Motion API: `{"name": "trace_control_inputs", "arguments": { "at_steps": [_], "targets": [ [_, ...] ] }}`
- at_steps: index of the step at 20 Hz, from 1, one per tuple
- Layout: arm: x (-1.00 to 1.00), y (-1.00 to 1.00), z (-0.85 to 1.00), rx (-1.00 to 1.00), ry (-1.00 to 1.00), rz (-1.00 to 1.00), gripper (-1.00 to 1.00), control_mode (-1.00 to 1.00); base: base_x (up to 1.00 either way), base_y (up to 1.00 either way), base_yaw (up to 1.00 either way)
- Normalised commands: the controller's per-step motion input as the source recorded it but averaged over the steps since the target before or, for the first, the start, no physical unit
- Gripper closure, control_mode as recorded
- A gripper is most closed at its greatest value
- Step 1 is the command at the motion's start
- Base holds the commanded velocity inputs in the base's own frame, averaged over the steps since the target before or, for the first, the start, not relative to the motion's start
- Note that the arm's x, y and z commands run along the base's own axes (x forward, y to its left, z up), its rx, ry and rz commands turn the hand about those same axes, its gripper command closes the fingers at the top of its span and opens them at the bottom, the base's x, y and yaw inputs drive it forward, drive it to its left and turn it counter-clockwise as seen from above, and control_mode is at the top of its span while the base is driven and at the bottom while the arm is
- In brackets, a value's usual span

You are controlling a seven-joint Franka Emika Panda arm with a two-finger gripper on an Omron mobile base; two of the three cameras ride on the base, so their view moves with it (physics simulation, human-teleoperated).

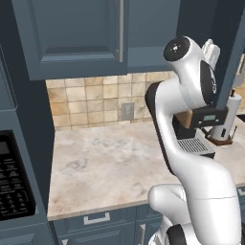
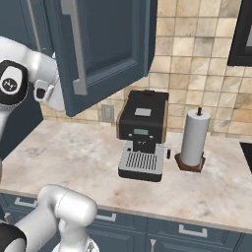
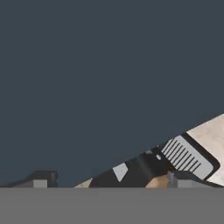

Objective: Open the cabinet, pick the kettle from the cabinet, and place it in the sink.

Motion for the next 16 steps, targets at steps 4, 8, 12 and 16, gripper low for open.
{"name": "trace_control_inputs", "arguments": {
  "at_steps": [4, 8, 12, 16],
  "targets": [
    [-0.3, -0.42, 0.01, 0.0, 0.0, -0.12, -1.0, -1.0, 0.0, 0.0, 0.0],
    [-0.27, -0.48, 0.0, 0.0, 0.0, -0.1, -1.0, -1.0, 0.0, 0.0, 0.0],
    [-0.26, -0.51, 0.0, 0.0, 0.0, -0.06, -1.0, -1.0, 0.0, 0.0, 0.0],
    [-0.24, -0.51, 0.0, 0.0, 0.0, -0.04, -1.0, -1.0, 0.0, 0.0, 0.0]
  ]
}}
